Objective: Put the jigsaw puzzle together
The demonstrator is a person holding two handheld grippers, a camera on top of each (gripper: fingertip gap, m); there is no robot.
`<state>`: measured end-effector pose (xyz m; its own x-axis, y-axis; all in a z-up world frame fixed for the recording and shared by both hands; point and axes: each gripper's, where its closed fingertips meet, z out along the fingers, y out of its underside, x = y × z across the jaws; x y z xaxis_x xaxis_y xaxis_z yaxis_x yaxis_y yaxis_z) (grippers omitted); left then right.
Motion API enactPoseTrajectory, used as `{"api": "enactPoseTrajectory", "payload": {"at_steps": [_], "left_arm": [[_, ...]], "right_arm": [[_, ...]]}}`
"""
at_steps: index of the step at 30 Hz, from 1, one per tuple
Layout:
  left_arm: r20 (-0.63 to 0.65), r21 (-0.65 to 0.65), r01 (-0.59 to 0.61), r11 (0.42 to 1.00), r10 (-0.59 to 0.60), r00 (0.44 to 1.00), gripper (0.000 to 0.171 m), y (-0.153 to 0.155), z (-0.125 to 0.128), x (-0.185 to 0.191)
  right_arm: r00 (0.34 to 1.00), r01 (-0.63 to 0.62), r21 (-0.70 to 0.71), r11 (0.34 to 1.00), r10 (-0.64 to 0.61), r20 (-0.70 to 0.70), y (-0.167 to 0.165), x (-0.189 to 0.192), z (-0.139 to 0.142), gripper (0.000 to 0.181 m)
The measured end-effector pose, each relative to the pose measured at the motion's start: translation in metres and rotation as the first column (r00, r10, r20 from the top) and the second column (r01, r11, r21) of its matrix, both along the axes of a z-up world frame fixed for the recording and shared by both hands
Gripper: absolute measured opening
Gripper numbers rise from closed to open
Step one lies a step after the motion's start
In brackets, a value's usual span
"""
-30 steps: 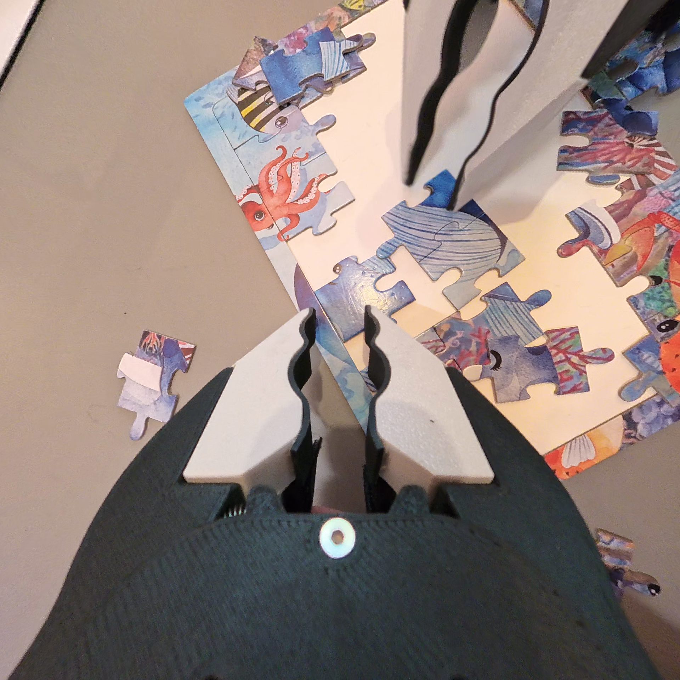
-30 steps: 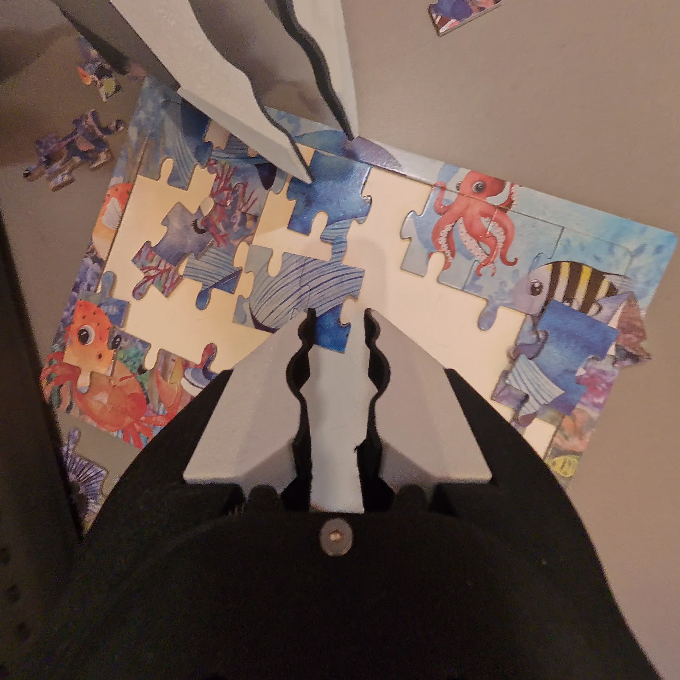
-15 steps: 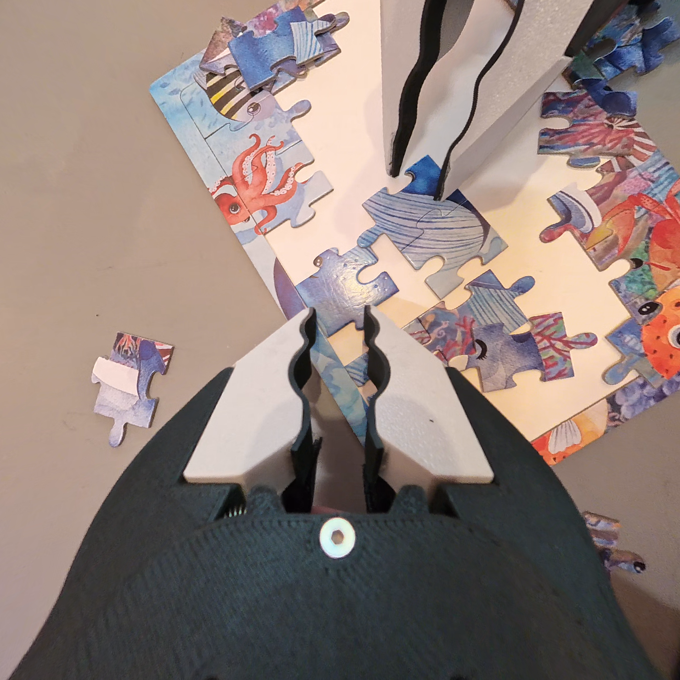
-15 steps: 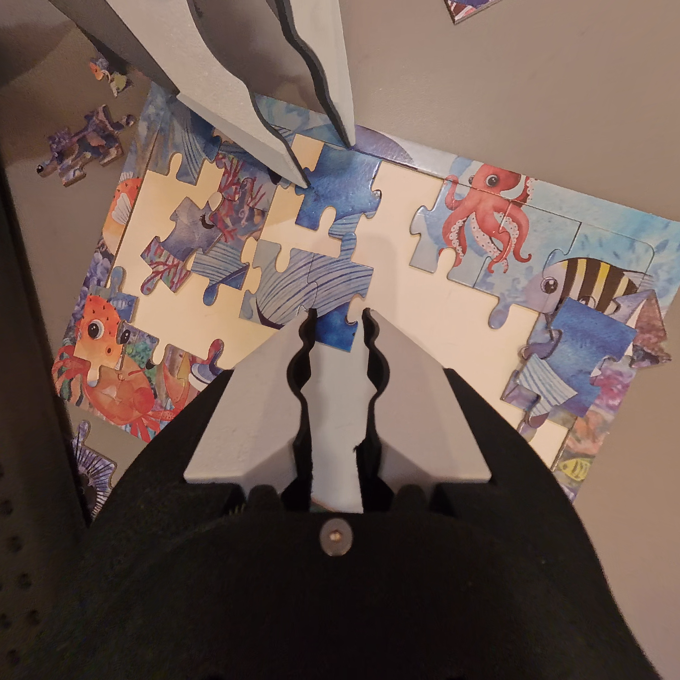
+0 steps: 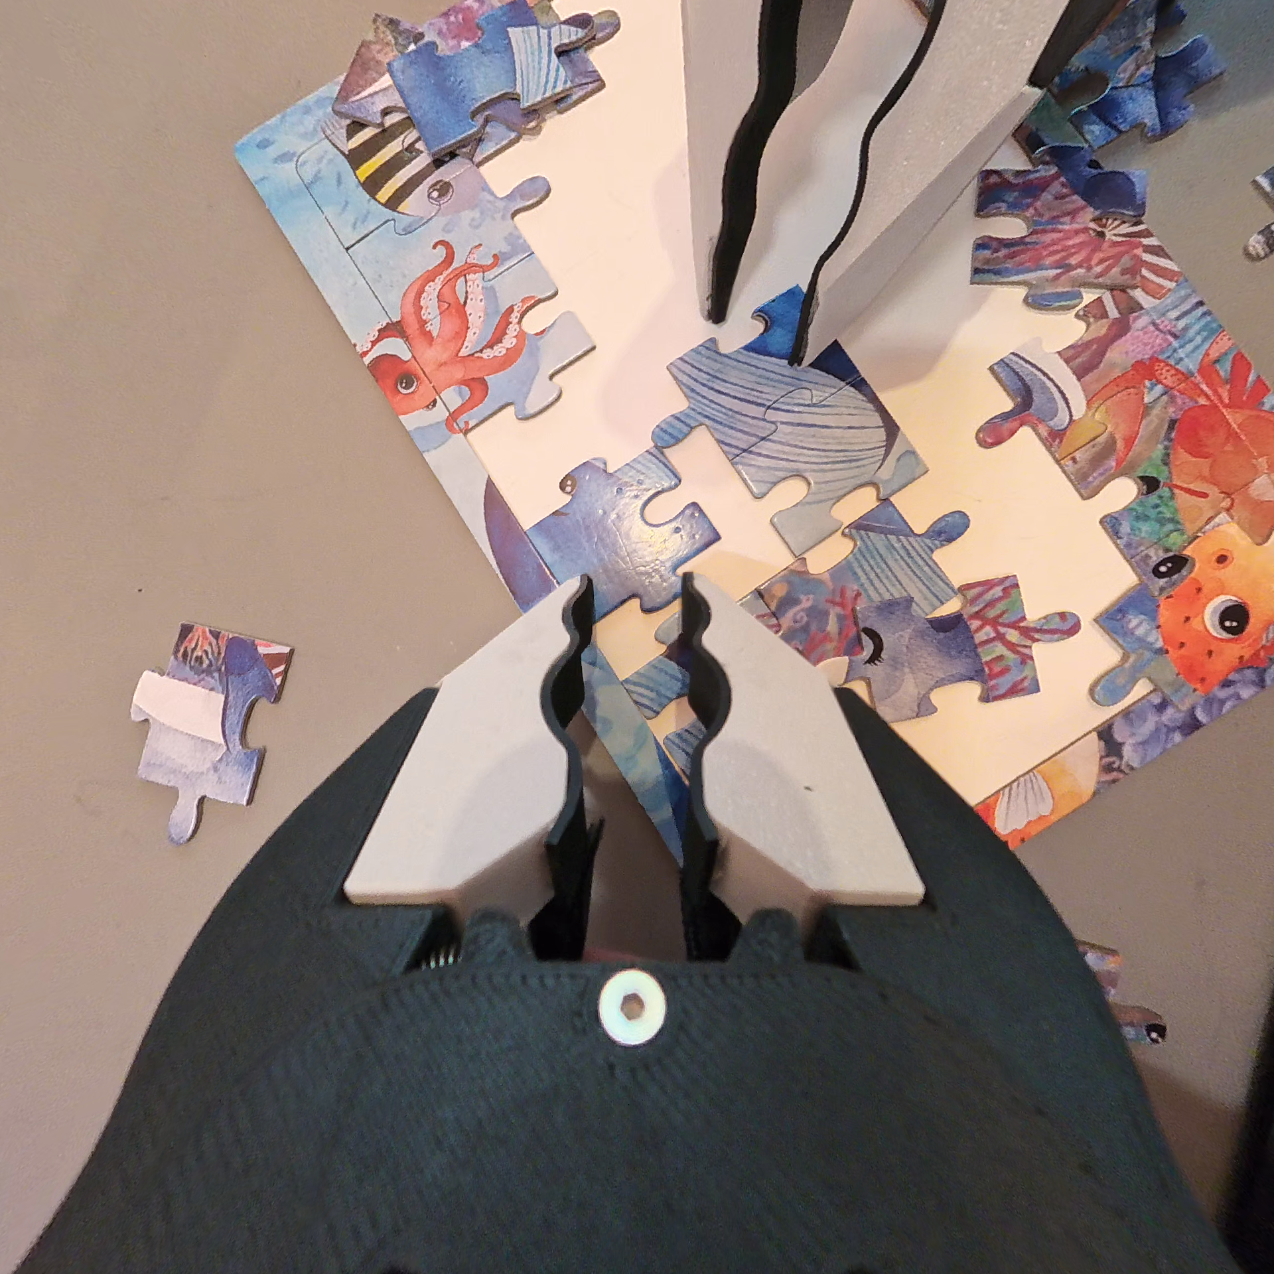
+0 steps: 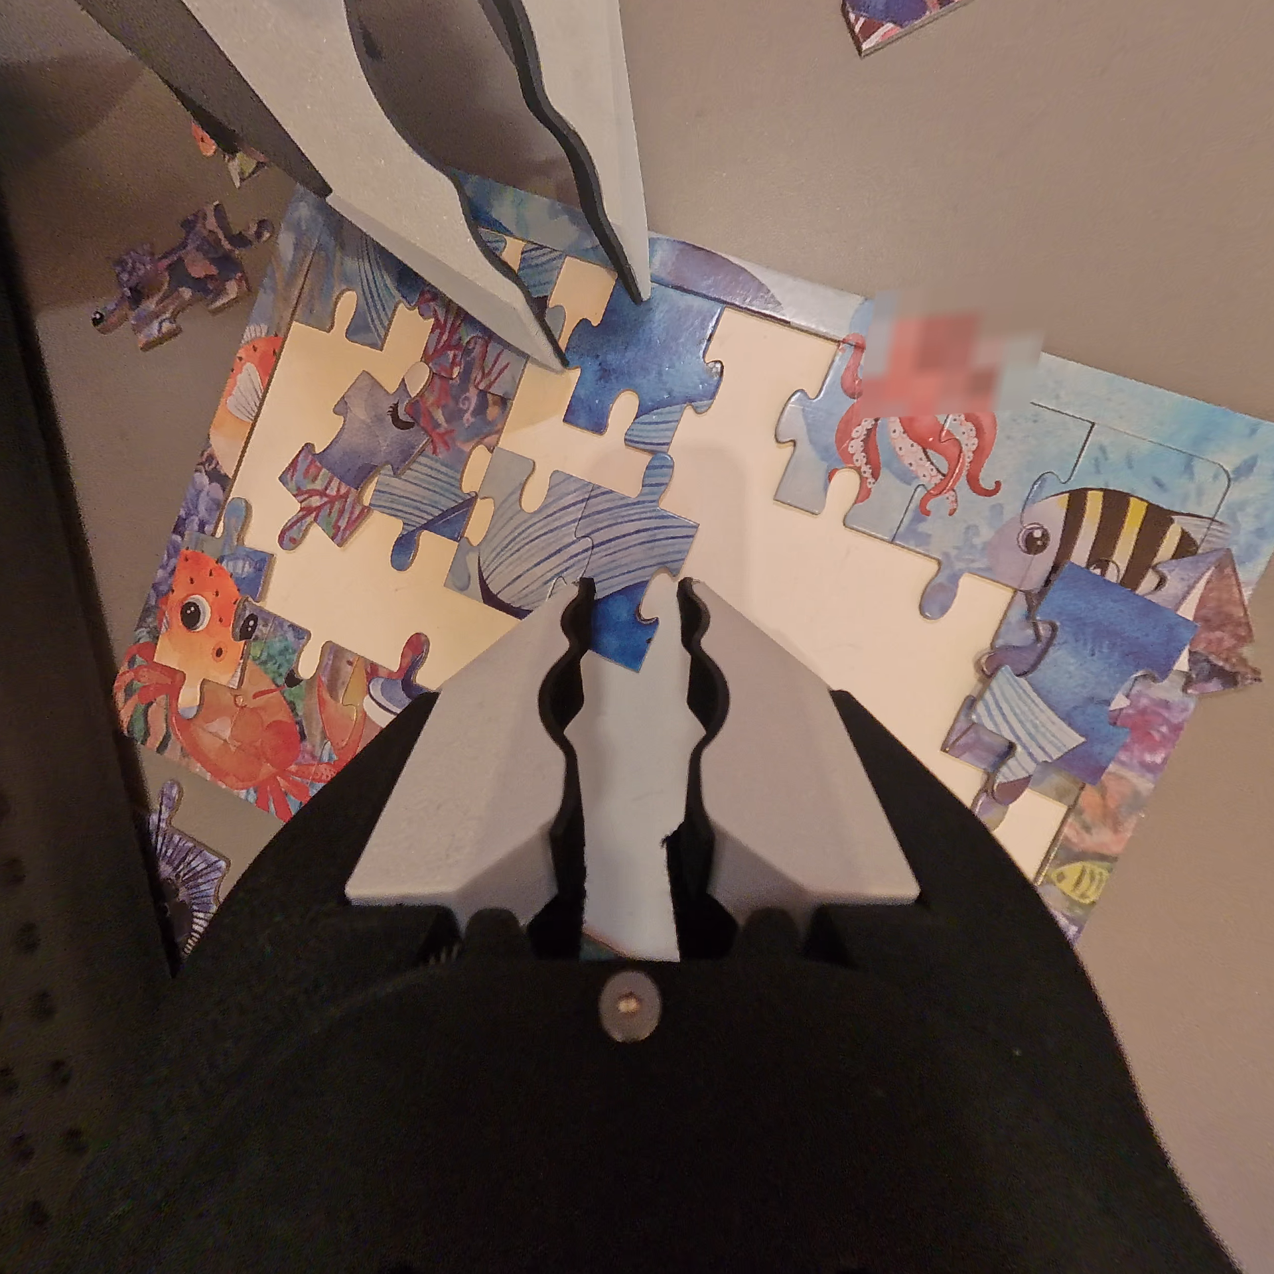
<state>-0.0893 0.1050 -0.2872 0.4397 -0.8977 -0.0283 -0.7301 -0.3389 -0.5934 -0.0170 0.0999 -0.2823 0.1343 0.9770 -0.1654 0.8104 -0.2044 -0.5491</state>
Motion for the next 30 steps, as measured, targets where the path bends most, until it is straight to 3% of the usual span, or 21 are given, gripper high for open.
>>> {"api": "enactPoseTrajectory", "payload": {"at_steps": [12,30], "left_arm": [[-0.033,-0.077,-0.022,0.997,0.019,0.999,0.019,-0.011,-0.002,-0.004],[-0.033,-0.013,-0.036,0.999,0.035,0.999,0.011,0.001,-0.002,0.005]], "right_arm": [[1.000,-0.001,-0.006,1.000,0.001,0.004,0.001,0.001,-0.002,0.022],[1.000,-0.014,-0.017,1.000,0.014,0.004,-0.002,0.001,-0.003,0.016]]}}
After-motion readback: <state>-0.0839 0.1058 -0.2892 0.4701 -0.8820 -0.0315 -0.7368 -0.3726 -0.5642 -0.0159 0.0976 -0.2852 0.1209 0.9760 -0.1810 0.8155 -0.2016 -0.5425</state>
